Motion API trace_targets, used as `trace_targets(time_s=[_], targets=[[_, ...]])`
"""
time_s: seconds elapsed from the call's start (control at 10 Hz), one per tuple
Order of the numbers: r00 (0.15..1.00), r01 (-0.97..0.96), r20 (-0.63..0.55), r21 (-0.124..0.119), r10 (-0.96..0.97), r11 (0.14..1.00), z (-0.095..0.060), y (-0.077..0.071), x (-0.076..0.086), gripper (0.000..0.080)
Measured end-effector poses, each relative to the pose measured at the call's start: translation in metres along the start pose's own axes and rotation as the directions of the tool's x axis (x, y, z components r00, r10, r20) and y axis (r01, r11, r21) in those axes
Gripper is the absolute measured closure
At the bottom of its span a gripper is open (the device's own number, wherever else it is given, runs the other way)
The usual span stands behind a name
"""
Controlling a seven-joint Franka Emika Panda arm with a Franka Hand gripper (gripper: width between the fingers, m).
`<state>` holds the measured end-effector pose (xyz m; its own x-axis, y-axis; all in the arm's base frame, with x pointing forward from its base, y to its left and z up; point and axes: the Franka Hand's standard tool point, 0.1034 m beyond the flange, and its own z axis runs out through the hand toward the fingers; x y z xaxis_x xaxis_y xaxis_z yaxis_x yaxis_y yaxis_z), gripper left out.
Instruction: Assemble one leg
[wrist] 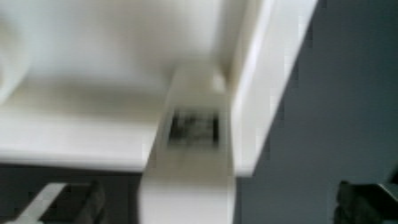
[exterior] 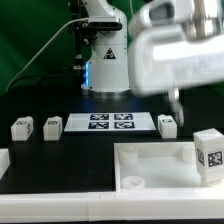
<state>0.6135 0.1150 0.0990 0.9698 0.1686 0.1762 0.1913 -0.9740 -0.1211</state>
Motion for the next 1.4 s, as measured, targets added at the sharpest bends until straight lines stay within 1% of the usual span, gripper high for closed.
trace_targets(time_s=[0.1,0.2,0.3,0.4,0.5,0.7,1.0,1.1,1.2,1.3,1.4], targets=[[0.995,0.000,0.102,0.025,-0.002,1.000,-0.006,-0.002,0.010,0.0150],[0.984,0.000,0.180,0.038,-0.007,0.999,-0.013,-0.002,0.010,0.0150],[0.965,-0.004,0.263,0.052,-0.010,0.999,-0.007,-0.001,0.007,0.0150],[0.936,-0.005,0.351,0.060,-0.016,0.998,-0.004,-0.002,0.007,0.0150],[0.943,-0.004,0.333,0.060,-0.017,0.998,0.000,-0.002,0.015,0.0150],[0.956,-0.001,0.294,0.051,-0.014,0.999,0.012,-0.003,0.011,0.0150],[0.968,0.001,0.251,0.042,-0.011,0.999,0.024,-0.001,0.009,0.0150],[0.968,-0.023,0.252,0.037,0.013,0.999,0.023,-0.001,0.009,0.0150],[0.966,-0.052,0.253,0.030,0.042,0.998,0.023,-0.001,0.009,0.0269],[0.967,-0.048,0.253,0.031,0.039,0.998,0.023,-0.001,0.009,0.0269],[0.963,-0.097,0.254,0.020,0.089,0.995,0.023,-0.001,0.009,0.0407]])
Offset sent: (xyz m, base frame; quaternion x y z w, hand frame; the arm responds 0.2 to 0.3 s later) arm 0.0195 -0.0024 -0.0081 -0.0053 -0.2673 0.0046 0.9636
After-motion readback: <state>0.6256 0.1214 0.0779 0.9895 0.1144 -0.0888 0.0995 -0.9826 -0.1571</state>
